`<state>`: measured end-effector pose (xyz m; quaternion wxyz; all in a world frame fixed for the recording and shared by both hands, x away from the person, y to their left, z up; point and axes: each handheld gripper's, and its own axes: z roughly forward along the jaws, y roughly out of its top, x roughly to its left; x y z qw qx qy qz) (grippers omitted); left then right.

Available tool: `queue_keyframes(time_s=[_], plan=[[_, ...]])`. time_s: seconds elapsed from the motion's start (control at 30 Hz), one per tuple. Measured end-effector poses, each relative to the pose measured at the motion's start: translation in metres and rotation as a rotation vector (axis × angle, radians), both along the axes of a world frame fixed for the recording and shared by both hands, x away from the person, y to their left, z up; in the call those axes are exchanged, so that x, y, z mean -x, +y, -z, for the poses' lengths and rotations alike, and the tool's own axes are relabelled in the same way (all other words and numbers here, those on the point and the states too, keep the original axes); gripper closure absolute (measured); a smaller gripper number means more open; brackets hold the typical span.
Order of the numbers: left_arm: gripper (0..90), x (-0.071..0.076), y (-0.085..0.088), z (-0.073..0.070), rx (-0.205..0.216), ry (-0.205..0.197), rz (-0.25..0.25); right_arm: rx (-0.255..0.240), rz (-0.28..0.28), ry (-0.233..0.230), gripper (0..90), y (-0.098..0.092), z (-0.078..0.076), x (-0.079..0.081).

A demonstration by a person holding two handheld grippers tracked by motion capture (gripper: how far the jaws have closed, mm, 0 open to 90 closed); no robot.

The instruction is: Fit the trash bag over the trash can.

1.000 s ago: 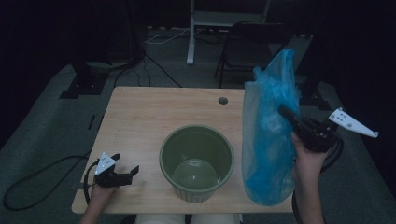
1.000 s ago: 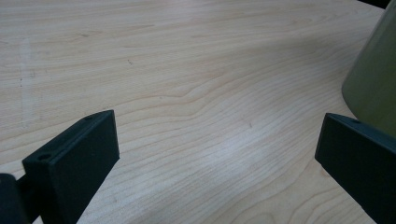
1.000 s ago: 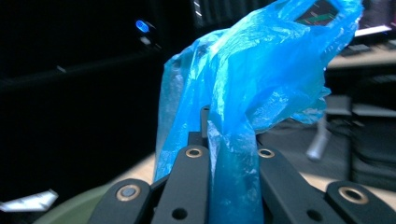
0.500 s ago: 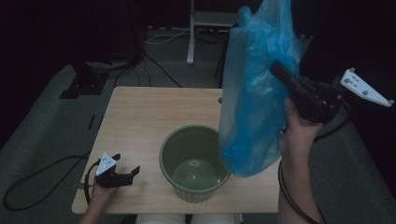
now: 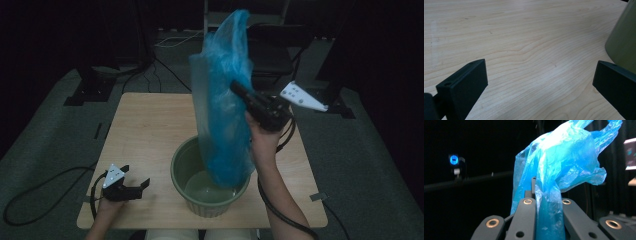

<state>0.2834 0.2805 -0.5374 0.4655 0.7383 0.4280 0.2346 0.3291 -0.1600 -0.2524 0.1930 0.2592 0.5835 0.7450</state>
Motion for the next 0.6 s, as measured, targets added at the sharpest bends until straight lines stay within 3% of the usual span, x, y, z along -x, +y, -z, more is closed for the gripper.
queue_keyframes(time_s=[0.13,0.17,0.2,0.23,0.3,0.33,0.37,0.5,0.53,0.57,0.6], plan=[[0.2,0.0,0.0,0.0,0.003,0.0,-0.002,0.042,-0.024,0.034,89.0,0.008,0.019,0.003],[0.2,0.0,0.0,0.0,0.004,0.003,-0.002,0.061,-0.027,0.046,88.6,0.009,0.031,0.008],[0.2,0.0,0.0,-0.001,0.004,0.004,-0.002,0.061,-0.027,0.046,88.6,0.009,0.031,0.008],[0.2,0.0,0.0,-0.001,0.002,-0.001,-0.001,0.077,-0.033,0.069,87.4,0.007,0.043,0.013],[0.2,0.0,-0.001,-0.001,-0.002,0.001,0.001,0.09,-0.057,0.113,86.7,0.003,0.054,0.016],[0.2,0.0,-0.001,-0.001,-0.002,0.001,0.001,0.09,-0.057,0.113,86.7,0.003,0.054,0.016],[0.2,0.0,-0.003,-0.001,-0.003,0.007,0.004,0.102,-0.078,0.158,86.0,0.0,0.064,0.019],[0.2,-0.001,-0.005,-0.003,0.008,0.02,0.01,0.144,-0.097,0.201,85.2,-0.004,0.078,0.026],[0.2,-0.001,-0.005,-0.005,0.026,0.031,0.017,0.178,-0.106,0.223,81.1,-0.006,0.085,0.031],[0.2,-0.001,-0.005,-0.007,0.046,0.035,0.017,0.178,-0.106,0.223,81.1,-0.006,0.085,0.031],[0.2,-0.002,-0.005,-0.013,0.075,0.04,0.007,0.199,-0.125,0.253,68.8,-0.007,0.091,0.034]])
